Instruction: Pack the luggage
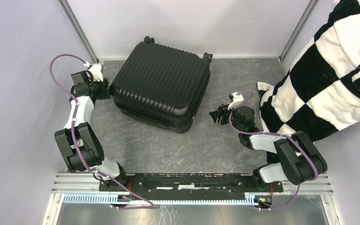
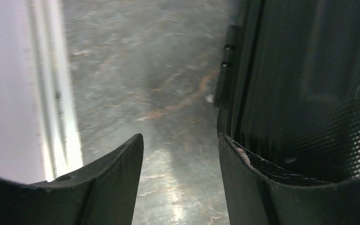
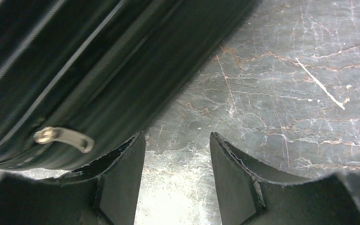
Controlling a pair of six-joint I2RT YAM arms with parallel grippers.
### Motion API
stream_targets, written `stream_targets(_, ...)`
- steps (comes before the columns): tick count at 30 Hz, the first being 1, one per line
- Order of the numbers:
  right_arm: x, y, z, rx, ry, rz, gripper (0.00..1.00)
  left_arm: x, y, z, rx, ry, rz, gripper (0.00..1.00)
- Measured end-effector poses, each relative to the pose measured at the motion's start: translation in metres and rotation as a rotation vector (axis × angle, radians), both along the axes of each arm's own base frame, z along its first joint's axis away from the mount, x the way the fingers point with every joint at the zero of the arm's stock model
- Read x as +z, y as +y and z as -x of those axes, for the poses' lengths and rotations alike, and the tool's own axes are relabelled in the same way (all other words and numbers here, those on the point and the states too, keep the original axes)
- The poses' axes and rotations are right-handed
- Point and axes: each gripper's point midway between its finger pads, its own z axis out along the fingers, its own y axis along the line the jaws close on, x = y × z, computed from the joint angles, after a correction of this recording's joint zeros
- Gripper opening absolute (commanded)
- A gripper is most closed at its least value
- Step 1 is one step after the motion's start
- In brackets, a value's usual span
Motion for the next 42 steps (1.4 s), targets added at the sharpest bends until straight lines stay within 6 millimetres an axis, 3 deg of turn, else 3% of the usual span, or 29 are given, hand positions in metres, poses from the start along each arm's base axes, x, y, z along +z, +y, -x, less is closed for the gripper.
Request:
stream_targets(7, 0.006, -0.011, -0.006, -0.010, -0.044, 0.028, 0.60, -0.032, -0.066, 0.053, -0.302, 0.145, 0.081, 0.66)
stream_targets(10, 0.014, -0.025, -0.010, -0.034, -0.091, 0.054, 0.61, -0.033, -0.078, 0.070, -0.368, 0.176, 0.068, 0.67)
stream_targets(15, 0.025, -0.041, -0.017, 0.004, -0.186, 0.115, 0.65, -0.013, -0.065, 0.074, -0.359, 0.149, 0.032, 0.69)
stream_targets(21, 0.008, -0.021, -0.017, 0.214, -0.174, 0.112, 0.67, 0.010, -0.055, 0.063, -0.340, 0.108, 0.015, 0.70)
stream_targets(29, 0.002, 0.006, -0.004, 0.445, -0.216, 0.064, 0.65, -0.007, -0.053, 0.063, -0.330, 0.165, 0.031, 0.70)
stream_targets(42, 0.009, 0.012, -0.009, 0.568, -0.303, 0.040, 0.63, -0.018, -0.044, 0.063, -0.302, 0.205, 0.011, 0.69)
